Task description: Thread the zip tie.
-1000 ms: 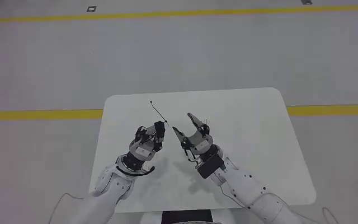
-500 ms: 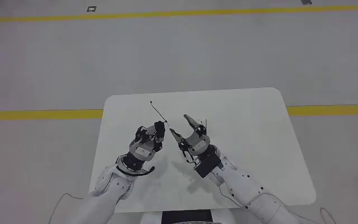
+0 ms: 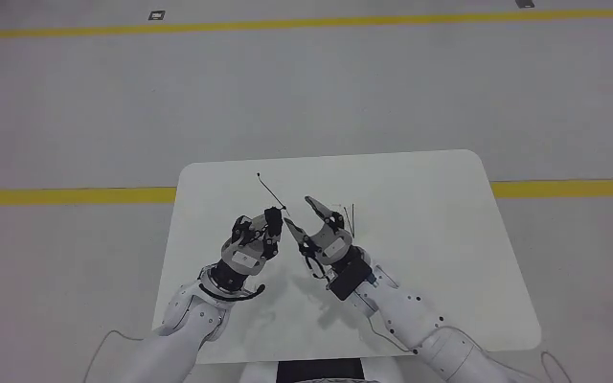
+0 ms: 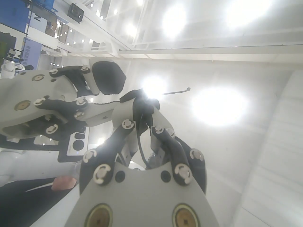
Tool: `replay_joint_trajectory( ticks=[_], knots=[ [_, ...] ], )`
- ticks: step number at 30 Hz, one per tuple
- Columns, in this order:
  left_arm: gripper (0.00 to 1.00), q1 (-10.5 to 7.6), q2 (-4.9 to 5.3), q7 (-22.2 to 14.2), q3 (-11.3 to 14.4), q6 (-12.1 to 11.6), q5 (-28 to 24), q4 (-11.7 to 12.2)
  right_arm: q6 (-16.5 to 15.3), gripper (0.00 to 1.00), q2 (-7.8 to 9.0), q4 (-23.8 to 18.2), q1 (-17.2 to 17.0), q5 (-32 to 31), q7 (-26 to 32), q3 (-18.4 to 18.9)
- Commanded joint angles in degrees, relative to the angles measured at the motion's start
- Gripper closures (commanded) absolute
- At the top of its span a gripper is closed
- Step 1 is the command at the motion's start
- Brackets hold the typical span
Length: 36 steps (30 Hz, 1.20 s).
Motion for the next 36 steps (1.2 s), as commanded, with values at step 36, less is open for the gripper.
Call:
replay_joint_trajectory(
  ticks=[36],
  knots=[
    [1.00, 0.00, 0.00, 0.00, 0.00, 0.00, 0.00, 0.00, -2.15, 0.84, -2.94, 2.09, 0.44, -1.99, 0.58, 1.34]
  ],
)
